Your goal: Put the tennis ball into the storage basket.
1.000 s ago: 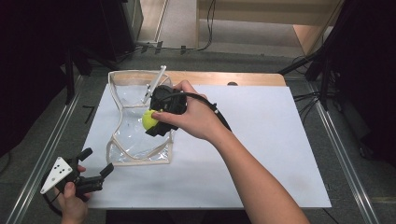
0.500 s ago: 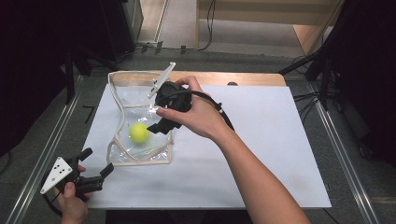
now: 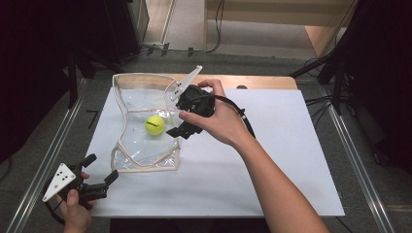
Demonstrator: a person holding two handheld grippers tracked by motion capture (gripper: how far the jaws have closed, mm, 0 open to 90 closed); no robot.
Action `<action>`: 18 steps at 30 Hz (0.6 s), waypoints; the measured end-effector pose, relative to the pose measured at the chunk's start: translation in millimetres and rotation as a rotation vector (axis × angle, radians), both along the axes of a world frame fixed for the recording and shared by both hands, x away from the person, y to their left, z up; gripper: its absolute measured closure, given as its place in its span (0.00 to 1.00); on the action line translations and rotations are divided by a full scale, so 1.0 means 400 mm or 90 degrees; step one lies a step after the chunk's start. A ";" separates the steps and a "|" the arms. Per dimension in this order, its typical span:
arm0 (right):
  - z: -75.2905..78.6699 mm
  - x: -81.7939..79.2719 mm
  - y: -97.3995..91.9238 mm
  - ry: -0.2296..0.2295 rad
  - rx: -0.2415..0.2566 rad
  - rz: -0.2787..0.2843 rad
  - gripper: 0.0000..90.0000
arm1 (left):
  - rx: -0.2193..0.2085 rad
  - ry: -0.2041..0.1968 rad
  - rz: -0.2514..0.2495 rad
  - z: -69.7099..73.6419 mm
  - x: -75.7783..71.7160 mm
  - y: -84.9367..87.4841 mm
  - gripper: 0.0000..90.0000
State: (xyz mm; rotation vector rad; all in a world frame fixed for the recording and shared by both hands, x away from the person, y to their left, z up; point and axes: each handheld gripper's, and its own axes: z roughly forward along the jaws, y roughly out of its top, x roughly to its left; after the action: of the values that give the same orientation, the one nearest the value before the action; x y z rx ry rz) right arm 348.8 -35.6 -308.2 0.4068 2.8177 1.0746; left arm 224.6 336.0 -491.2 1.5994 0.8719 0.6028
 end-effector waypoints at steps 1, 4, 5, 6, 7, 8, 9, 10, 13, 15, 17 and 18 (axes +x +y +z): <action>-0.001 -0.001 -0.004 0.002 -0.003 -0.003 0.06 | 0.001 0.000 0.000 0.000 0.000 0.000 0.00; -0.010 -0.003 -0.015 0.003 0.002 -0.008 0.01 | 0.000 0.000 0.000 0.000 0.000 0.000 0.00; -0.011 -0.005 -0.019 0.003 -0.001 -0.016 0.01 | 0.001 0.000 0.000 0.000 0.000 -0.001 0.00; -0.012 -0.004 -0.025 0.001 0.002 -0.013 0.01 | 0.000 0.000 0.000 0.000 0.000 -0.001 0.00; -0.013 -0.006 -0.029 0.004 0.004 -0.016 0.01 | 0.001 0.000 0.000 0.000 0.000 -0.001 0.00; -0.013 -0.007 -0.035 0.004 0.004 -0.020 0.01 | 0.000 0.000 0.000 0.000 0.000 -0.001 0.00; -0.012 -0.009 -0.040 0.006 0.002 -0.022 0.01 | 0.002 0.000 0.000 0.000 0.000 -0.001 0.00; -0.014 -0.010 -0.044 0.005 0.006 -0.023 0.01 | 0.001 0.000 0.001 0.000 0.000 -0.001 0.00; -0.019 -0.012 -0.057 0.003 0.003 -0.030 0.01 | 0.002 0.000 0.001 0.000 0.000 -0.001 0.00; -0.023 -0.015 -0.067 0.003 0.001 -0.034 0.01 | 0.002 0.000 0.001 0.000 0.000 -0.001 0.00; -0.028 -0.016 -0.076 0.005 0.003 -0.036 0.01 | 0.002 0.000 0.002 0.000 0.000 -0.002 0.00; -0.031 -0.017 -0.080 0.004 0.004 -0.040 0.01 | 0.002 0.000 0.001 -0.001 0.000 -0.002 0.00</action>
State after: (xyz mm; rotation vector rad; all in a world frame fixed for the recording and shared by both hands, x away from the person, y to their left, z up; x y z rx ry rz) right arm 342.1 -67.7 -320.6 0.4967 2.7878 1.0720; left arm 224.6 335.3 -491.4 1.6013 0.8725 0.6061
